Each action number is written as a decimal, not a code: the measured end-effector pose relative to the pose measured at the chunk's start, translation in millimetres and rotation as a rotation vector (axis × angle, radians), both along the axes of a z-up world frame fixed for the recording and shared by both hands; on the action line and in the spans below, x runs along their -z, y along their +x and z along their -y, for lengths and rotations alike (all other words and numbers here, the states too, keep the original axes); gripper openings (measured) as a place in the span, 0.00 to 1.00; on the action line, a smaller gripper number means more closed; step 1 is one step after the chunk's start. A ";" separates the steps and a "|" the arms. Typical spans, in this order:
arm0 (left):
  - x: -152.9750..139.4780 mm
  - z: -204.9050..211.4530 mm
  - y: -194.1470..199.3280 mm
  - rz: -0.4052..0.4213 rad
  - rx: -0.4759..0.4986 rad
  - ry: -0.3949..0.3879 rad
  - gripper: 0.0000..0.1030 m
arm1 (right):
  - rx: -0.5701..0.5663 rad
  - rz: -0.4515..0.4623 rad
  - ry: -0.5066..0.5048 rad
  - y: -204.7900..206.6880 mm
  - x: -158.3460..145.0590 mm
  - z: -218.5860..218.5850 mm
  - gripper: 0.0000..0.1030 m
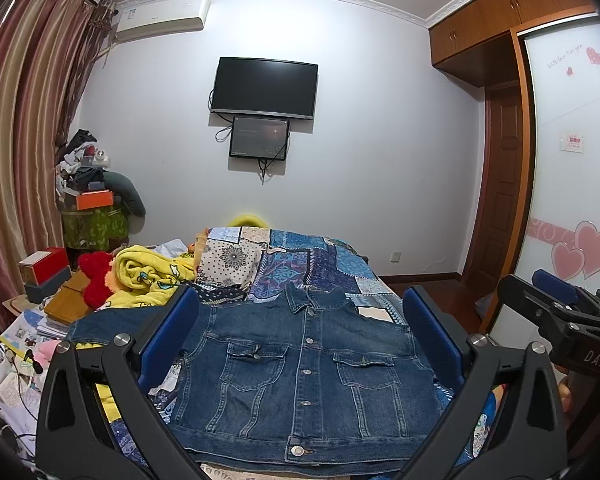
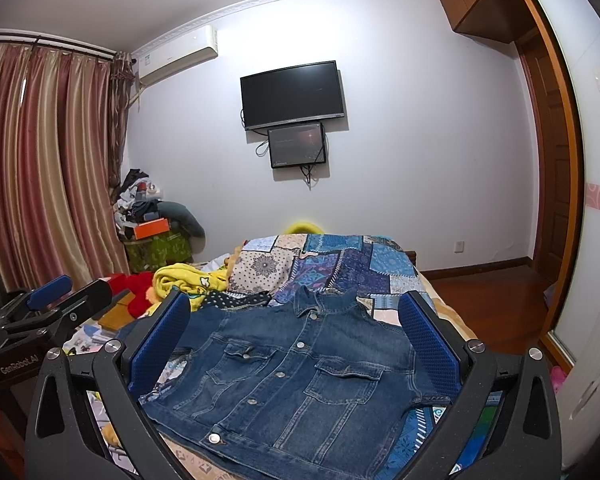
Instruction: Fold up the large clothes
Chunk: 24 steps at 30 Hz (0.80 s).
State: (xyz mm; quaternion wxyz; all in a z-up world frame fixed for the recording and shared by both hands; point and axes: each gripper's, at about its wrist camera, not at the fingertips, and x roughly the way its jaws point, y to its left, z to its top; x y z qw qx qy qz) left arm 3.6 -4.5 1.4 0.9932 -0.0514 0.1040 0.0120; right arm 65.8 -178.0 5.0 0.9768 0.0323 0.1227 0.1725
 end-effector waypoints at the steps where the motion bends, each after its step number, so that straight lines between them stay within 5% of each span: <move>1: 0.0 -0.2 -0.3 0.000 0.000 0.000 1.00 | -0.001 0.000 0.000 0.4 0.1 0.2 1.00; 24: 9.9 -7.6 17.8 -0.040 -0.011 -0.019 1.00 | 0.004 -0.041 -0.011 11.9 11.4 -1.3 1.00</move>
